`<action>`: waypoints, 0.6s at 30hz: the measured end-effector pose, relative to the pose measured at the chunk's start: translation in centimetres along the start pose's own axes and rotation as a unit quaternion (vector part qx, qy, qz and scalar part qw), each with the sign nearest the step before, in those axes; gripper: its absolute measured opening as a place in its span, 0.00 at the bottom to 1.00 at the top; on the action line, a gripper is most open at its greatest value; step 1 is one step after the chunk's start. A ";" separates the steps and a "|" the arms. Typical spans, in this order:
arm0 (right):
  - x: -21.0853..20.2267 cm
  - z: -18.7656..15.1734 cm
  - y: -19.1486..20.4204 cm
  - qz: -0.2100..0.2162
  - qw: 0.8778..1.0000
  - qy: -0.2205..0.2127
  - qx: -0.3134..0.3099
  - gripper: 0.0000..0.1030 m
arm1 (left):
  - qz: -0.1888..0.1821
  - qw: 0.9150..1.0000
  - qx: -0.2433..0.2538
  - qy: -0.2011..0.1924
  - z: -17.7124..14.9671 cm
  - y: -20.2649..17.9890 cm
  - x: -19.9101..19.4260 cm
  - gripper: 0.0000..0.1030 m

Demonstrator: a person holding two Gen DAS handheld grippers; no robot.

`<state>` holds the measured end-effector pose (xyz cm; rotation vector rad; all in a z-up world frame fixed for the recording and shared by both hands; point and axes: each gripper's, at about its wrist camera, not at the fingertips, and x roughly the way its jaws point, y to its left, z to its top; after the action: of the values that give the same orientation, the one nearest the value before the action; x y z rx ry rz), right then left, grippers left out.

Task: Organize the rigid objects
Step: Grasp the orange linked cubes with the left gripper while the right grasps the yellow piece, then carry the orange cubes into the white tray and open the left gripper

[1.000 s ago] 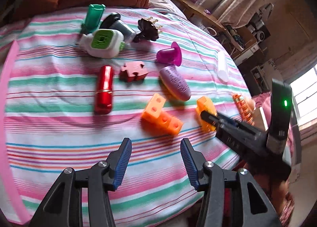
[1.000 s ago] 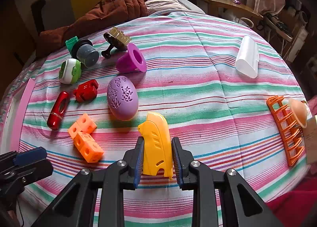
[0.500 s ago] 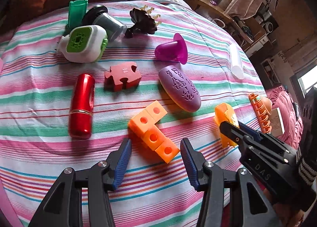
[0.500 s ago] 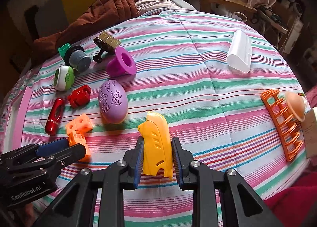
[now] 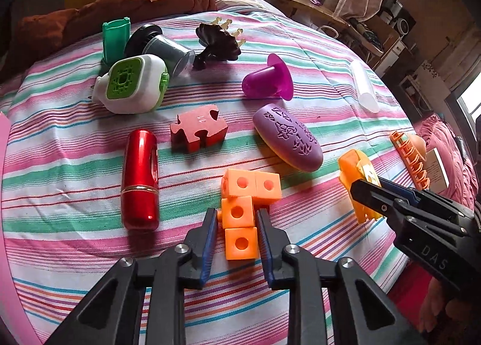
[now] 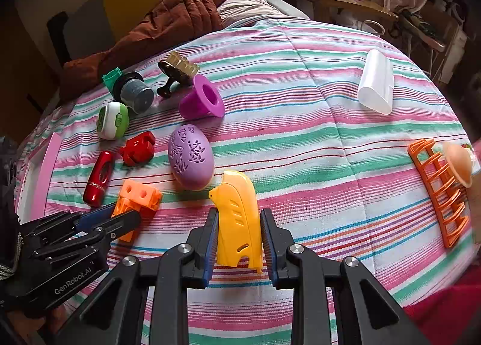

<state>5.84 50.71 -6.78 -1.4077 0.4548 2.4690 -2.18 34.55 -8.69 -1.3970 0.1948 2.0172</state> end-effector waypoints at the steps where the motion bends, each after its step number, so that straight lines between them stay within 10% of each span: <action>1: 0.0 0.0 0.2 0.000 1.000 -0.002 -0.004 0.27 | -0.002 1.000 0.000 0.000 -0.2 0.3 -0.2 0.25; 18: -0.6 -0.9 3.7 0.005 0.997 -0.037 -0.068 0.27 | 0.005 0.999 0.037 -0.021 -3.1 1.5 -2.2 0.25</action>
<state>5.48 46.95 -6.23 -1.3604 0.2833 2.5943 -0.21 30.98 -8.41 -1.3089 0.2541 2.0248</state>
